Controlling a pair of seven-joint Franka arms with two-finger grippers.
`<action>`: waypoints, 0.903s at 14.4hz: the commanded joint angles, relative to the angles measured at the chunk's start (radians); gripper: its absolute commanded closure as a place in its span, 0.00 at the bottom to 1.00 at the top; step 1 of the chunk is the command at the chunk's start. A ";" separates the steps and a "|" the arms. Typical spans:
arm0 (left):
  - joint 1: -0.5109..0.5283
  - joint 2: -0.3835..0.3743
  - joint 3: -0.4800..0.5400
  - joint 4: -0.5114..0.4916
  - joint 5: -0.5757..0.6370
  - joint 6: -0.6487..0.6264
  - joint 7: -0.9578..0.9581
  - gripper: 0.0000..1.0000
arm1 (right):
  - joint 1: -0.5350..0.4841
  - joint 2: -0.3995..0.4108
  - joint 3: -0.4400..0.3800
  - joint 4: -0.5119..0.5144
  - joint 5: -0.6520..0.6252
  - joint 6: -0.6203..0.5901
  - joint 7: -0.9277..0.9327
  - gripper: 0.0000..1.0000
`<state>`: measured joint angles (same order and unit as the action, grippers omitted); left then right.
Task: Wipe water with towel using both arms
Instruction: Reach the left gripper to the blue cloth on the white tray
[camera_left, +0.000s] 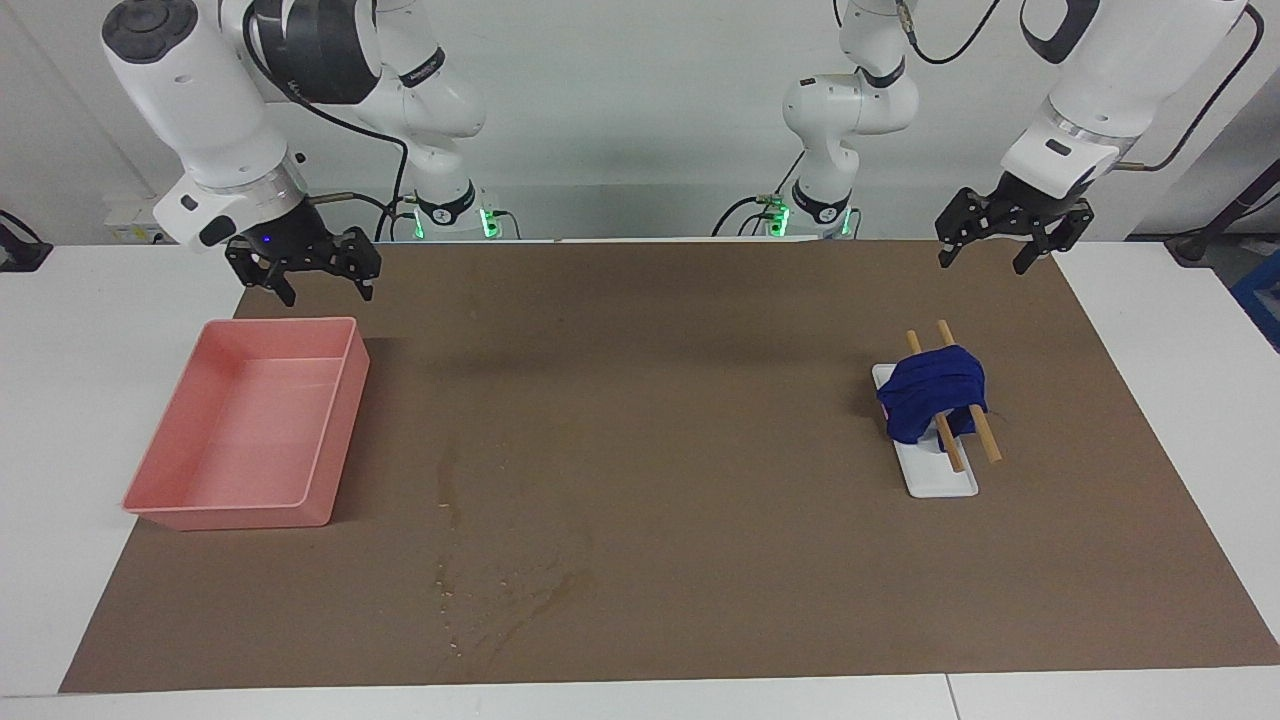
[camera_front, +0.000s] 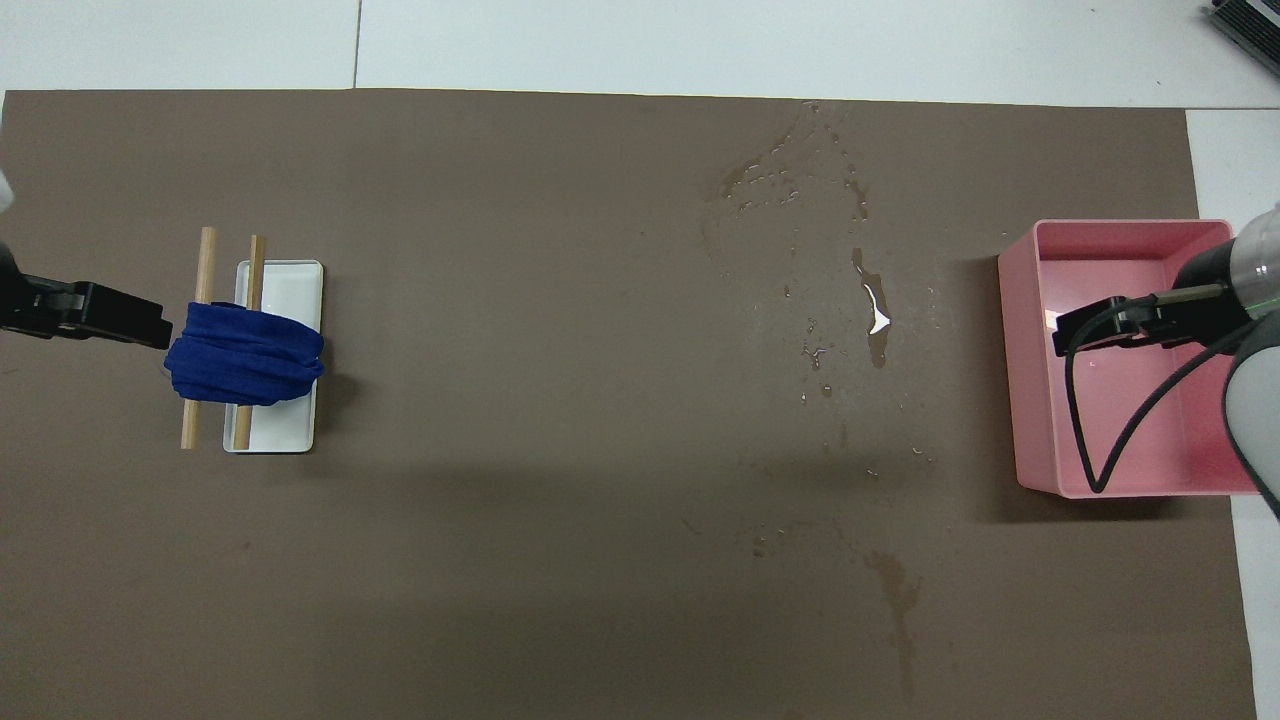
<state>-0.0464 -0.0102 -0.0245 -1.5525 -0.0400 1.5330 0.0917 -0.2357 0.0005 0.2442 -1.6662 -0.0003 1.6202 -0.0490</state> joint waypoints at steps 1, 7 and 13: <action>-0.006 -0.010 0.006 -0.015 0.002 0.016 -0.010 0.00 | -0.008 -0.020 0.009 -0.021 -0.010 0.007 0.011 0.00; 0.008 -0.016 0.009 -0.109 0.023 0.194 -0.220 0.00 | -0.008 -0.020 0.009 -0.021 -0.010 0.007 0.011 0.00; 0.043 0.068 0.017 -0.275 0.094 0.427 -0.657 0.00 | -0.008 -0.020 0.009 -0.021 -0.010 0.007 0.011 0.00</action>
<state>-0.0301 0.0605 -0.0060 -1.7243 0.0329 1.8633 -0.4389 -0.2358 0.0005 0.2442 -1.6662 -0.0003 1.6202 -0.0490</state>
